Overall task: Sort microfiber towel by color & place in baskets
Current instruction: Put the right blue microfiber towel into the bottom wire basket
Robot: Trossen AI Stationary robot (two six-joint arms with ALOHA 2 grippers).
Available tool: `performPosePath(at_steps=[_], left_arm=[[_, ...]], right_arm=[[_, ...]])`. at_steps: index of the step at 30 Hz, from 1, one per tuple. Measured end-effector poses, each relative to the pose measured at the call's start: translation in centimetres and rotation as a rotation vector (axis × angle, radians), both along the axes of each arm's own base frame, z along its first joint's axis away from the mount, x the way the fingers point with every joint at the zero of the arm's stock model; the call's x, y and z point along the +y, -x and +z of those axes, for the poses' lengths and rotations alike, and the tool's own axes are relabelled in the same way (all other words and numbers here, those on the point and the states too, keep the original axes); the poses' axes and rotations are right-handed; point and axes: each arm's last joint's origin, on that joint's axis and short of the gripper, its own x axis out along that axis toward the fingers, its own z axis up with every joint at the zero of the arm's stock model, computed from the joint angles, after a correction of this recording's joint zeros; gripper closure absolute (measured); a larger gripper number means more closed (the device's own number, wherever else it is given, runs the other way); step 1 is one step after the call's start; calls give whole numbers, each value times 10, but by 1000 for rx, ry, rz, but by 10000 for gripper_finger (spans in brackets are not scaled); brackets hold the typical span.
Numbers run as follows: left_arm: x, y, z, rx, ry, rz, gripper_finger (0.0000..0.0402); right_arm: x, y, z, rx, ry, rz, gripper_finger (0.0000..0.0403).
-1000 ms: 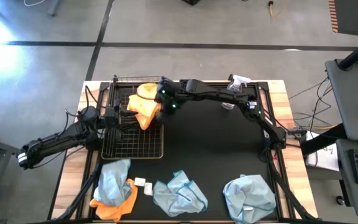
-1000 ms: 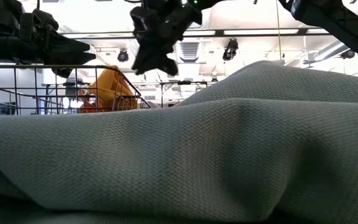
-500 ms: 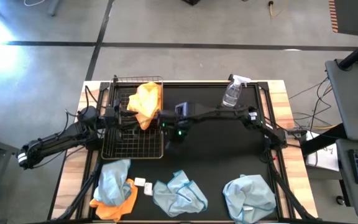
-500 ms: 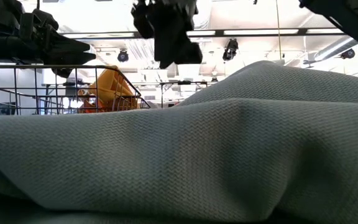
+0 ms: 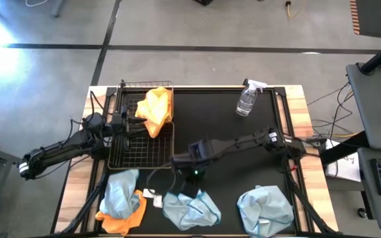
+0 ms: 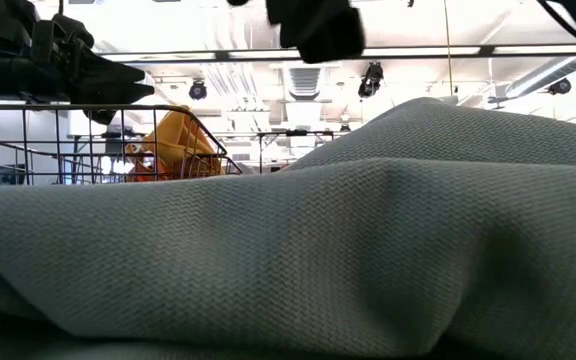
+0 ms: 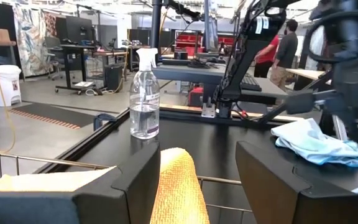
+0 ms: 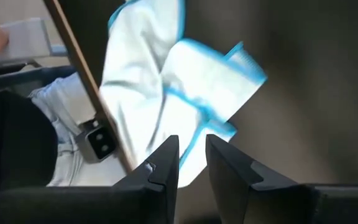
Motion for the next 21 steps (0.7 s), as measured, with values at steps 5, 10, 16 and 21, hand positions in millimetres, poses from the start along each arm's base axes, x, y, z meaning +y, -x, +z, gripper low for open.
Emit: performPosePath(at_steps=[5, 10, 16, 21], left_arm=[[0, 0, 1, -11, 1, 0, 208], [0, 0, 2, -22, 20, -1, 208], [0, 0, 2, -23, 28, -2, 208], [0, -1, 1, -14, 33, -2, 208]], right_arm=[[24, 7, 0, 8, -4, 33, 332], [33, 13, 6, -12, 7, 73, 328], [26, 29, 26, -24, 131, 32, 328], [14, 52, 64, -114, 250, -30, 328]])
